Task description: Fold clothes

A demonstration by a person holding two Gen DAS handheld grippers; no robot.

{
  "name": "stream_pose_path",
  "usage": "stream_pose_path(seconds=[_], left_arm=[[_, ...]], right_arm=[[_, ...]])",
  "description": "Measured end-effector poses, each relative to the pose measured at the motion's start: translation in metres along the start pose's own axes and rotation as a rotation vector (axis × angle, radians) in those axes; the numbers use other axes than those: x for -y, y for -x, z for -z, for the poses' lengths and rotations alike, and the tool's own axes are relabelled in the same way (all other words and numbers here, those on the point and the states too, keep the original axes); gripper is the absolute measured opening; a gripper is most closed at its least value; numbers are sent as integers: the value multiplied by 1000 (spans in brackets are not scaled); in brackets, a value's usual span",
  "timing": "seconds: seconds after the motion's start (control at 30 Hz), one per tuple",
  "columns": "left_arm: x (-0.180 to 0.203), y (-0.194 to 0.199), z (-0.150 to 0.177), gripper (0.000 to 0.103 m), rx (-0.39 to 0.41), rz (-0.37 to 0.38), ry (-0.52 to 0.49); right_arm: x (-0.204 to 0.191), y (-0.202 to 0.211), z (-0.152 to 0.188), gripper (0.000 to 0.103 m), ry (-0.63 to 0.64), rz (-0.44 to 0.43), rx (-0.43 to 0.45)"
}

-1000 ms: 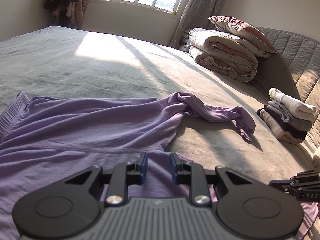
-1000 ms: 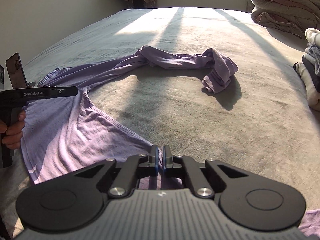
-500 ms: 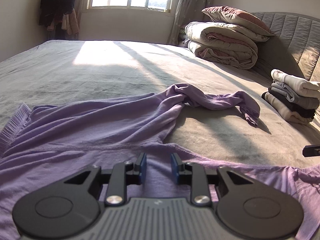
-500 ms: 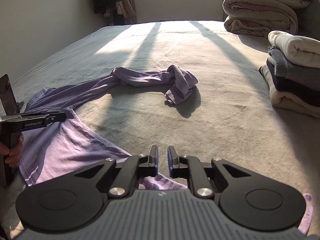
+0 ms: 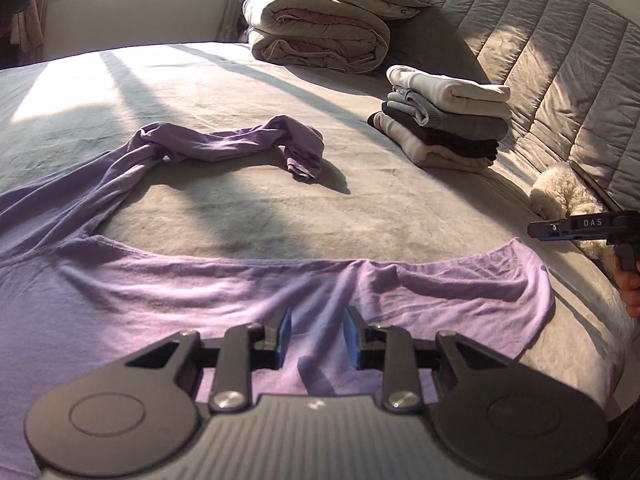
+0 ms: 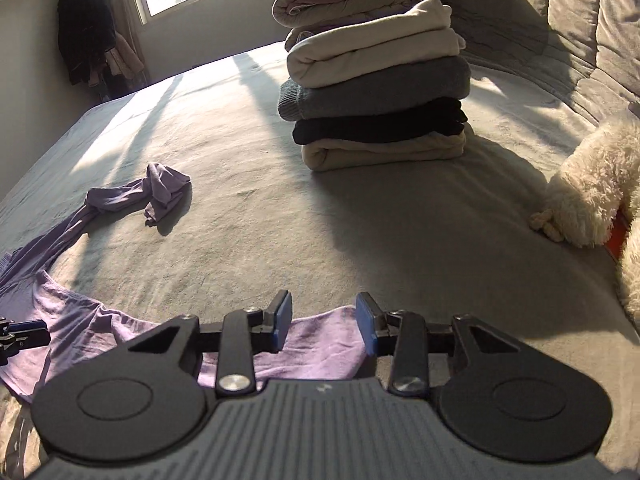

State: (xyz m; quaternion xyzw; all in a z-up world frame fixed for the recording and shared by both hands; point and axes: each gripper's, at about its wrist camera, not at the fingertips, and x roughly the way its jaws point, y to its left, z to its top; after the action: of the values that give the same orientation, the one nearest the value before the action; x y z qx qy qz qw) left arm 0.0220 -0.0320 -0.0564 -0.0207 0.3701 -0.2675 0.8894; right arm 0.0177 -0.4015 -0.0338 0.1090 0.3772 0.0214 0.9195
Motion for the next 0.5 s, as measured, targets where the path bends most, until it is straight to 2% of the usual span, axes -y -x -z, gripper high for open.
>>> stream_pose_path(seconds=[0.1,0.3,0.5], left_arm=[[36,-12,-5,29,-14,50,-34],[112,-41,-12,27,-74,130,-121],[188,-73,-15,29,-95,198,-193]], right_arm=[[21,5,9,40,-75,-29,-37],[39,13,15,40,-112,-65,-49],[57,21,20,40,-149,-101,-61]])
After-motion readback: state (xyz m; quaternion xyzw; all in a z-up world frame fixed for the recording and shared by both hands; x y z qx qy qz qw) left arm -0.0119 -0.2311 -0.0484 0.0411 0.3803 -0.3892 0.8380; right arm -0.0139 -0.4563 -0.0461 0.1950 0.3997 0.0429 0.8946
